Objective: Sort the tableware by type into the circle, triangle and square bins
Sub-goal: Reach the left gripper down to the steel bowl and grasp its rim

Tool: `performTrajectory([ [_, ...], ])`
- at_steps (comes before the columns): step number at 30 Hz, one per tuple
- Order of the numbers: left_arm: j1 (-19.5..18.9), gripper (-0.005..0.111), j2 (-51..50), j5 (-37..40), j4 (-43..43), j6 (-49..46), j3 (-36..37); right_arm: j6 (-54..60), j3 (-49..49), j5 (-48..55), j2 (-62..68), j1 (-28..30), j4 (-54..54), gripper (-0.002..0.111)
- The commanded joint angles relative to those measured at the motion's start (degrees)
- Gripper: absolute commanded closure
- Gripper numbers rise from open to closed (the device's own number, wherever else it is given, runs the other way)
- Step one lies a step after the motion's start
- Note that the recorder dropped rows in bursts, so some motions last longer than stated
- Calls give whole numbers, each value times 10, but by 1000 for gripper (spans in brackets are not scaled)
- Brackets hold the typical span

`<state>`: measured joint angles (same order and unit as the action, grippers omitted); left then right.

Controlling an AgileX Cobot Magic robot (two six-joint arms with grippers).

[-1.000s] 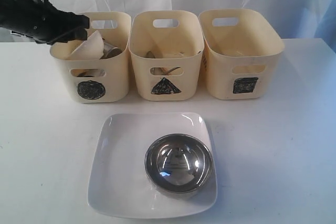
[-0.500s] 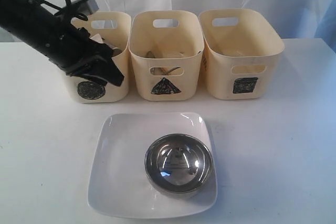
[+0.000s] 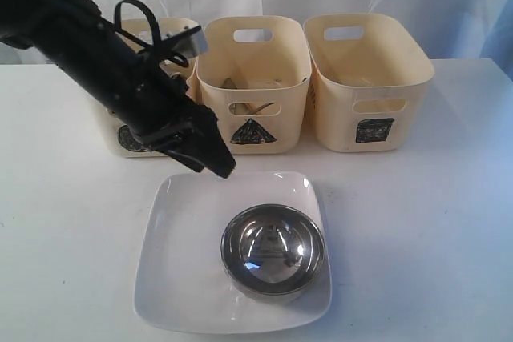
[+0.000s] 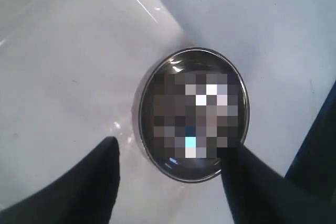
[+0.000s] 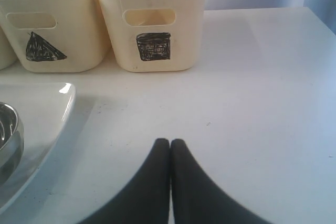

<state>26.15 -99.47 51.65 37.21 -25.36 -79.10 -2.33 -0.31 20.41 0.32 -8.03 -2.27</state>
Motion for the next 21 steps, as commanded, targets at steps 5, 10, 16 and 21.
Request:
performTrajectory([
  [5, 47, 45, -51, -9, 9, 3, -3, -1, 3, -3, -3, 4, 7, 108],
  [10, 70, 45, -80, -42, -16, 13, -3, -1, 3, -3, -3, 4, 7, 108],
  [16, 71, 45, -91, -84, -73, 35, -3, -1, 3, -3, -3, 4, 7, 108],
  [21, 72, 45, -93, -68, -73, 35, -3, -1, 3, -3, -3, 4, 7, 108],
])
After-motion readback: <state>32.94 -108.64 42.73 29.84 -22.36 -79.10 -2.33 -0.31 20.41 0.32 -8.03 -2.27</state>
